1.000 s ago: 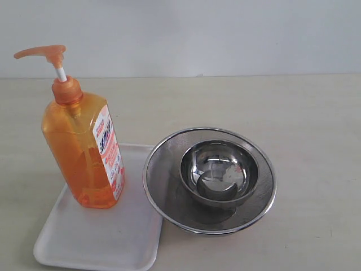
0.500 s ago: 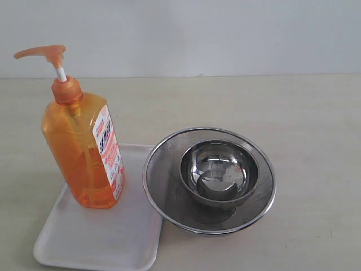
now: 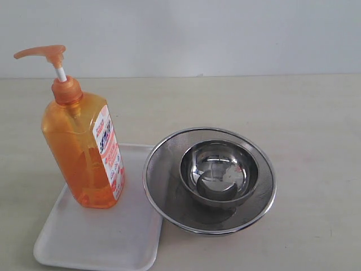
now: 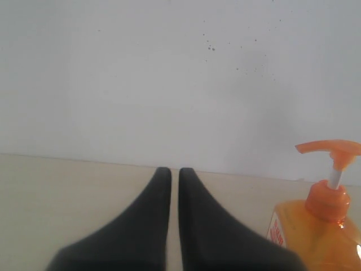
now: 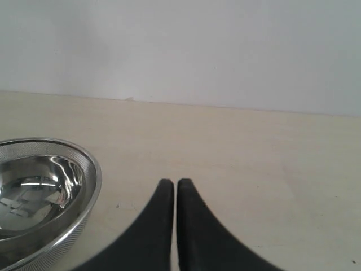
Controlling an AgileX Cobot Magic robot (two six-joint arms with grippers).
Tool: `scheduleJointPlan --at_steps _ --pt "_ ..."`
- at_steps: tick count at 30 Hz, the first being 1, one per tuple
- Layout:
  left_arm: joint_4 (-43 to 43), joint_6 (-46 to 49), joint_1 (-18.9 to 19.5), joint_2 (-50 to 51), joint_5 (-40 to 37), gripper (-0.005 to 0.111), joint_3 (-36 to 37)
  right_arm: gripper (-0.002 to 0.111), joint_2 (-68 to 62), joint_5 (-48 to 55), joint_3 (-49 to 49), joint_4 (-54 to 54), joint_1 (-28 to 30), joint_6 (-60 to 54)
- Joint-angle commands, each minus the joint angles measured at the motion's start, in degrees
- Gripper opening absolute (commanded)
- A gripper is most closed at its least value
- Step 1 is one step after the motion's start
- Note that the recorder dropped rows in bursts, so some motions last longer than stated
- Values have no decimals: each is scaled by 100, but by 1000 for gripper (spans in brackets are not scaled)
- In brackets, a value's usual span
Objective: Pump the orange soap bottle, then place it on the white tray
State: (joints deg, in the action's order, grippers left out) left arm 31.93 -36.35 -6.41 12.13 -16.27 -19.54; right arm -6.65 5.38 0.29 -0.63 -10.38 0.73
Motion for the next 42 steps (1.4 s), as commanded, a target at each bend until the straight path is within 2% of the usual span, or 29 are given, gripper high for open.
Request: scheduleJointPlan --at_steps 1,6,18,42 --pt "-64 42 -32 -40 -8 5 28 0 13 381 -29 10 9 -147" --pt "-64 42 -32 -40 -8 5 28 0 318 1125 -29 1 182 -147" --pt "-64 42 -32 -40 -8 5 28 0 665 1366 -29 1 1089 -125" --pt "-64 42 -32 -40 -8 5 28 0 665 1388 -29 1 1104 -115"
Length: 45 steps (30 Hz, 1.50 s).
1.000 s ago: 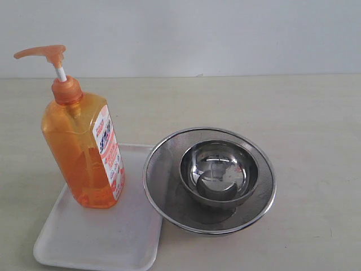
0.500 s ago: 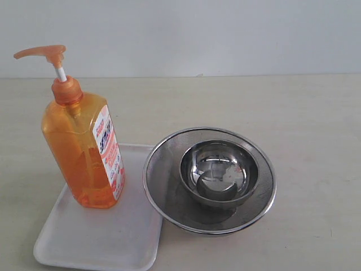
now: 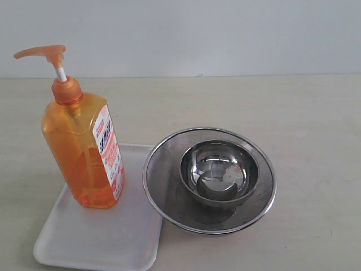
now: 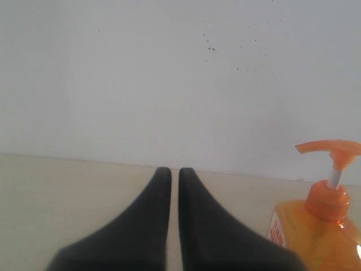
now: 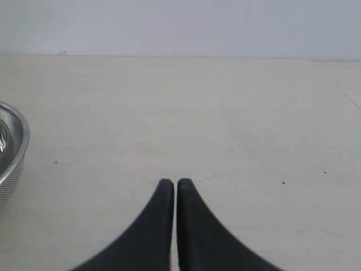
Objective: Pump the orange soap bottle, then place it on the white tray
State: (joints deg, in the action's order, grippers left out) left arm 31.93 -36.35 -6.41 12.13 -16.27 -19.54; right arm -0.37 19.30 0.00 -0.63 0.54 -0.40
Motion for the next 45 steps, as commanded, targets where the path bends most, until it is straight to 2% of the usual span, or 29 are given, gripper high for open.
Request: scheduleJointPlan --at_steps 1,16,27,34,38,42,45 --pt "-64 42 -32 -40 -8 5 28 0 37 -4 0 1 11 -2" --pt "-1 42 -32 -61 -67 5 159 0 37 -4 0 1 11 -14" --pt "-670 -18 378 -1213 12 5 1405 0 37 -19 0 1 11 -13" --pt "-1030 -18 406 -1213 40 5 1947 0 37 -19 0 1 11 -11" --pt "-1027 -6 406 -1213 17 5 1954 0 37 -19 0 1 11 -11" --pt "-879 378 406 -1213 12 5 1954 0 37 -19 0 1 11 -11" --pt "-916 1124 406 -1213 39 5 1954 0 37 -19 0 1 11 -1"
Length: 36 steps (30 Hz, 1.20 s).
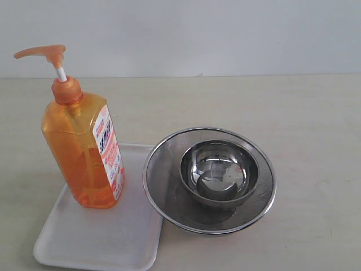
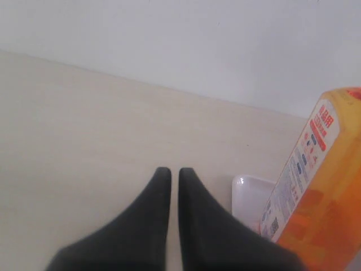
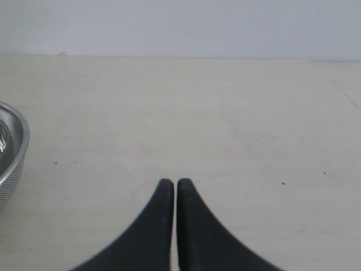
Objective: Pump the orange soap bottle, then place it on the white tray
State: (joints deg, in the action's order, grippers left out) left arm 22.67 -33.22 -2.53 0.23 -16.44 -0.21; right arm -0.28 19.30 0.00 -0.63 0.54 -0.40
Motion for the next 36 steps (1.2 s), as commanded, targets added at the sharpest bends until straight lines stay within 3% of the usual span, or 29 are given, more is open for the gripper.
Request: scheduleJointPlan --at_steps 1,7,11,36 --pt "-142 1128 18 -23 57 5 21 0 28 -19 0 1 11 -1" --pt "-2071 3364 18 -23 -49 5 21 0 28 -19 0 1 11 -14" --pt "-2800 3738 18 -23 -49 5 21 0 28 -19 0 1 11 -14" --pt "-2767 3416 18 -23 -49 5 21 0 28 -19 0 1 11 -13"
